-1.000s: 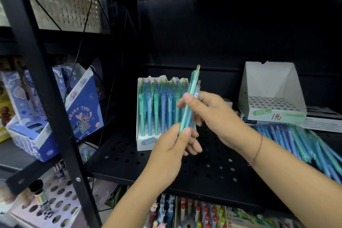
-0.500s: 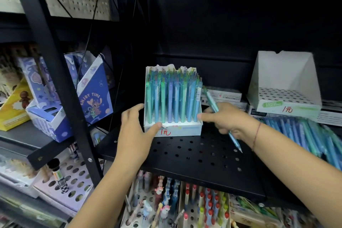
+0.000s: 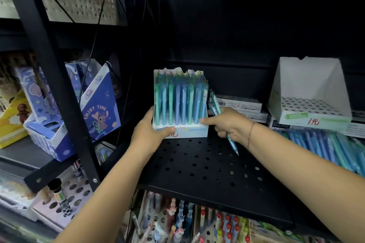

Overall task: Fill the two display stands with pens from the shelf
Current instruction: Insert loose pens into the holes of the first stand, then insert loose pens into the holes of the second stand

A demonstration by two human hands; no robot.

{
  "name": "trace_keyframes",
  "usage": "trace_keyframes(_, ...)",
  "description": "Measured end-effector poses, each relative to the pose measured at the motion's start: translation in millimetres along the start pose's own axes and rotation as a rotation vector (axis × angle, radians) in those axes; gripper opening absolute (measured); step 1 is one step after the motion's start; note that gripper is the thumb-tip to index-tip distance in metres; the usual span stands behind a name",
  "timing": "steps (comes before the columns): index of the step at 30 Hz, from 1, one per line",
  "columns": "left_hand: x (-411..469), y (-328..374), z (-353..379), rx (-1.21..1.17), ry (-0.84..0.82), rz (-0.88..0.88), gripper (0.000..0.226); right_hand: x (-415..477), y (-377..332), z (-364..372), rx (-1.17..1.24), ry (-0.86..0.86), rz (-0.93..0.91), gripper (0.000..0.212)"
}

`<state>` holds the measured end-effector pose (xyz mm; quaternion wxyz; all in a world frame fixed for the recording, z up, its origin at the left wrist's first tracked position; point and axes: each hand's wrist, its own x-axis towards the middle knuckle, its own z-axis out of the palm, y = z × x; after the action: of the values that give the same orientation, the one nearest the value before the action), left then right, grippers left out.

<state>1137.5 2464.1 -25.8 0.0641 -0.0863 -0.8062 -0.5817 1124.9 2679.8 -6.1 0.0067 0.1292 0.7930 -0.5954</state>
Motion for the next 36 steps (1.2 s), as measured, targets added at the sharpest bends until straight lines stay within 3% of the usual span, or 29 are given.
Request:
trace_keyframes(13,49.1,-11.0,7.3,0.010,0.032,-0.018,0.084,22.3,-12.4,5.0,0.082,-0.053,0.019,0.063)
trace_keyframes(18,35.5,-1.6,8.1,0.130,0.064,-0.047,0.091,-11.7,-23.0,-13.2,0.099,-0.038,-0.054,0.028)
trace_keyframes(20,9.5,15.2,16.5,0.281,0.204,0.079,0.092,-31.4,-26.9,-30.0,0.148,-0.012,-0.107,0.016)
trace_keyframes(22,-20.4,37.5,31.4,0.307,0.297,0.336,0.079,-53.4,-26.4,-50.4,0.192,0.031,-0.164,0.008)
trace_keyframes(25,-33.6,66.9,65.5,0.240,0.061,0.497,0.053,-79.7,-15.0,-84.4,0.270,0.162,-0.227,0.025)
trace_keyframes(29,-12.4,108.3,127.9,0.119,-0.312,0.300,0.047,-102.1,7.1,-126.4,0.404,0.371,-0.297,0.045)
trace_keyframes(36,28.0,128.9,225.8,0.182,-0.344,0.175,0.074,-123.4,35.4,-162.1,0.297,0.507,-0.287,0.049)
